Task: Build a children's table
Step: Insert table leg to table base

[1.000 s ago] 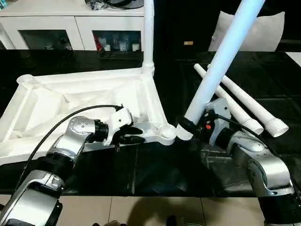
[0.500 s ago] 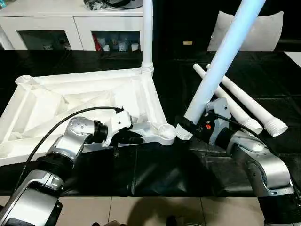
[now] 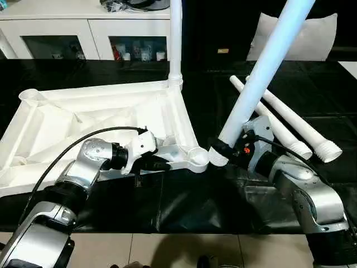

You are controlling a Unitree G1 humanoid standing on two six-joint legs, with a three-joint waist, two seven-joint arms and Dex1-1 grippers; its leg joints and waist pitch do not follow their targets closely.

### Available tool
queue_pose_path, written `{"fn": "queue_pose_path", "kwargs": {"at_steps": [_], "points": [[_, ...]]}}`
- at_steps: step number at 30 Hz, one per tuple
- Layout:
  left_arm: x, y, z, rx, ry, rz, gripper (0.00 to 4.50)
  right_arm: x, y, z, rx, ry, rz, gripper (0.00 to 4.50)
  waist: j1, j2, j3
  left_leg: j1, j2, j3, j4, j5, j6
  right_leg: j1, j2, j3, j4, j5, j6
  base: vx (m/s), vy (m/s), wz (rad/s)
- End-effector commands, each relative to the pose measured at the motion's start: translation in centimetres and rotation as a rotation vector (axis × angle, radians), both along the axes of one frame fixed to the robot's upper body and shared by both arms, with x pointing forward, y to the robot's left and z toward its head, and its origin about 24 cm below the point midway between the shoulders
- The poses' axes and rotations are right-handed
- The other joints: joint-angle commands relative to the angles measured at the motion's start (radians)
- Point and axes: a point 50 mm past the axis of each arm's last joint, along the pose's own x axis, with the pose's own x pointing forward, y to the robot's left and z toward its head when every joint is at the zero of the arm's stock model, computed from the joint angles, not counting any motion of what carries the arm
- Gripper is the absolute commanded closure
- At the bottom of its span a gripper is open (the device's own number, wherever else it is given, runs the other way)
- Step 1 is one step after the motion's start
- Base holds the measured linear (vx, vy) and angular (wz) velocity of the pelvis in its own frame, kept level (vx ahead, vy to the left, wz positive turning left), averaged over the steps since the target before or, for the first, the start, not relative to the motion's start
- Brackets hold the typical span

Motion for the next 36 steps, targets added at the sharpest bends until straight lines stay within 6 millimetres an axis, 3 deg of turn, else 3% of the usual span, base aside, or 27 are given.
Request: {"fn": "queue_pose_path", "kwargs": {"at_steps": [1, 3, 7, 12, 14, 19, 25, 27, 28, 36], "points": [[-0.3, -0.4, -0.1, 0.006, -0.008, -0.032, 4.5, 0.3, 0.2, 0.8, 0.01, -0.038, 0.019, 2.59, 0.004, 0.003, -0.07, 0.011, 0.05, -0.024, -0.077, -0.218, 0.054, 0.058, -0.092, 0.054, -0.081, -0.457, -0.1, 0.0, 0.0, 0.0], [-0.7, -0.9, 0.0, 0.009, -0.025, -0.085, 4.5, 0.3, 0.6, 1.3, 0.008, -0.046, 0.062, 2.59, 0.004, 0.0, -0.073, 0.009, 0.052, -0.025, -0.076, -0.212, 0.055, 0.062, -0.095, 0.055, -0.077, -0.45, -0.105, 0.0, 0.0, 0.0], [-1.8, -2.2, -0.1, -0.003, -0.027, -0.179, 4.5, -0.3, 2.1, 1.8, 0.028, -0.002, 0.184, 2.59, 0.008, 0.003, -0.072, 0.012, 0.054, -0.022, -0.076, -0.198, 0.064, 0.058, -0.093, 0.059, -0.075, -0.437, -0.113, 0.0, 0.0, 0.0], [-2.3, -2.9, -0.4, 0.004, -0.028, -0.214, 4.5, -0.3, 2.8, 0.8, -0.039, 0.052, 0.23, 2.59, 0.025, 0.003, -0.071, 0.018, 0.055, -0.02, -0.077, -0.207, 0.047, 0.053, -0.093, 0.059, -0.081, -0.474, -0.098, 0.0, 0.0, 0.0], [-2.3, -2.8, -0.5, 0.013, -0.032, -0.212, 4.5, -0.2, 2.5, 0.0, -0.091, 0.089, 0.224, 2.59, 0.028, -0.002, -0.071, 0.017, 0.053, -0.021, -0.078, -0.217, 0.039, 0.055, -0.093, 0.058, -0.082, -0.492, -0.085, 0.0, 0.0, 0.0], [-2.4, -2.3, -0.5, 0.033, -0.034, -0.202, 4.5, -0.1, 2.1, -0.1, -0.115, 0.107, 0.218, 2.59, 0.026, -0.004, -0.072, 0.018, 0.049, -0.021, -0.076, -0.225, 0.035, 0.054, -0.094, 0.056, -0.088, -0.53, -0.061, 0.0, 0.0, 0.0], [-2.2, -1.7, -0.4, 0.049, -0.041, -0.181, 4.5, -0.6, 1.7, 0.6, -0.118, 0.131, 0.258, 2.59, 0.025, -0.004, -0.076, 0.014, 0.05, -0.021, -0.076, -0.202, 0.046, 0.056, -0.092, 0.056, -0.084, -0.5, -0.062, 0.0, 0.0, 0.0], [-2.2, -1.7, -0.4, 0.05, -0.042, -0.18, 4.5, -0.8, 1.8, 0.6, -0.114, 0.139, 0.274, 2.59, 0.025, -0.004, -0.075, 0.014, 0.049, -0.02, -0.075, -0.207, 0.047, 0.056, -0.092, 0.055, -0.086, -0.507, -0.062, 0.0, 0.0, 0.0], [-2.2, -1.7, -0.4, 0.051, -0.043, -0.181, 4.5, -0.9, 1.8, 0.6, -0.11, 0.143, 0.281, 2.59, 0.024, -0.009, -0.076, 0.015, 0.048, -0.019, -0.074, -0.206, 0.047, 0.056, -0.091, 0.055, -0.087, -0.517, -0.058, 0.0, 0.0, 0.0], [-2.0, -1.9, -0.2, 0.047, -0.055, -0.17, 4.5, -0.7, 2.2, 0.7, -0.063, 0.146, 0.268, 2.59, 0.021, -0.008, -0.073, 0.016, 0.046, -0.02, -0.073, -0.214, 0.043, 0.051, -0.091, 0.052, -0.093, -0.551, -0.045, 0.0, 0.0, 0.0]]}}
